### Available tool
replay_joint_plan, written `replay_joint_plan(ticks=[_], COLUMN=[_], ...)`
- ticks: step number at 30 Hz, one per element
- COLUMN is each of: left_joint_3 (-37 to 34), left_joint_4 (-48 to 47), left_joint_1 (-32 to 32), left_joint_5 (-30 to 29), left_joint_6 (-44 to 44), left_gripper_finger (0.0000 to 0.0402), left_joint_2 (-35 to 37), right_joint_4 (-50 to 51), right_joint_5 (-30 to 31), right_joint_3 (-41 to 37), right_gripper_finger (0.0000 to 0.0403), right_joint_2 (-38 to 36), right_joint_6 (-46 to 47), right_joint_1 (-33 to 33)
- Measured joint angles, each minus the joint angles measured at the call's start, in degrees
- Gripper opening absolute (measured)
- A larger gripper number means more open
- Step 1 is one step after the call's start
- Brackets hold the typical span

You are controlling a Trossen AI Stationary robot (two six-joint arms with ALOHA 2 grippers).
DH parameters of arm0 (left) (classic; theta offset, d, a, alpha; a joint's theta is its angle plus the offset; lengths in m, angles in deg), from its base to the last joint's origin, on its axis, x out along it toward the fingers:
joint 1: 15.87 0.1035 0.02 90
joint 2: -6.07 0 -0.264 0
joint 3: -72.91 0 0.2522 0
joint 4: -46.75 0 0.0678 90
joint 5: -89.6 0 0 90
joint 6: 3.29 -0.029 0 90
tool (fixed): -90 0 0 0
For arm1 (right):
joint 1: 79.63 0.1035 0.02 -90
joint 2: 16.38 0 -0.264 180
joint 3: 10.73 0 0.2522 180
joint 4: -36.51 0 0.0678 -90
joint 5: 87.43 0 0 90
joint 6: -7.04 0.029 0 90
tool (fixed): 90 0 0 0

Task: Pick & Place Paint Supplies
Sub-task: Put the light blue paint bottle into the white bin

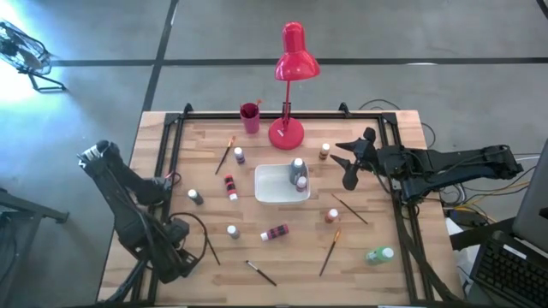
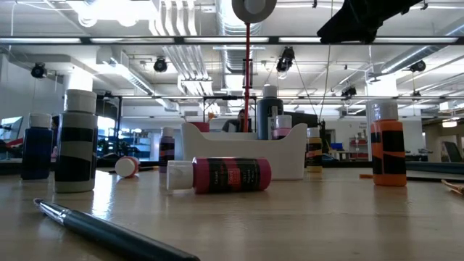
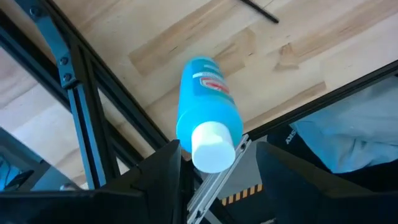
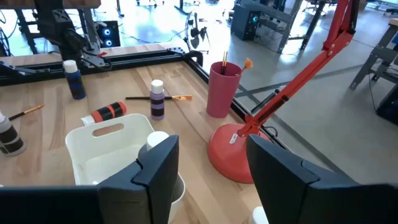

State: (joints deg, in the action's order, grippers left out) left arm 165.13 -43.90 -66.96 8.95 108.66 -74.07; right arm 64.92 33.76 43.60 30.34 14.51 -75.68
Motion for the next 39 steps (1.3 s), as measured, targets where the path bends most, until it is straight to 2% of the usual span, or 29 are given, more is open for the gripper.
replay_joint_plan(ticks=[11,22,29,39], left_joint_3=[0.0,-0.67,-2.41,-2.84], left_joint_4=[0.96,1.1,1.93,1.9], left_joint_1=[-0.04,-0.09,-0.09,-0.04], left_joint_5=[2.82,2.99,6.56,5.19], left_joint_6=[-0.32,-1.55,-2.08,-2.86], left_gripper_finger=[0.0214,0.0214,0.0214,0.0214], left_joint_2=[-2.48,-4.44,-4.62,-4.35], right_joint_4=[-0.02,-0.07,-0.24,-0.31], right_joint_5=[-0.12,-0.1,-0.08,0.03], right_joint_3=[0.0,0.0,0.0,0.0], right_gripper_finger=[0.0203,0.0179,0.0171,0.0191], right_joint_2=[0.0,0.0,0.0,0.0], right_joint_6=[0.02,0.0,-0.01,-0.18], right_joint_1=[0.0,0.0,0.0,0.0])
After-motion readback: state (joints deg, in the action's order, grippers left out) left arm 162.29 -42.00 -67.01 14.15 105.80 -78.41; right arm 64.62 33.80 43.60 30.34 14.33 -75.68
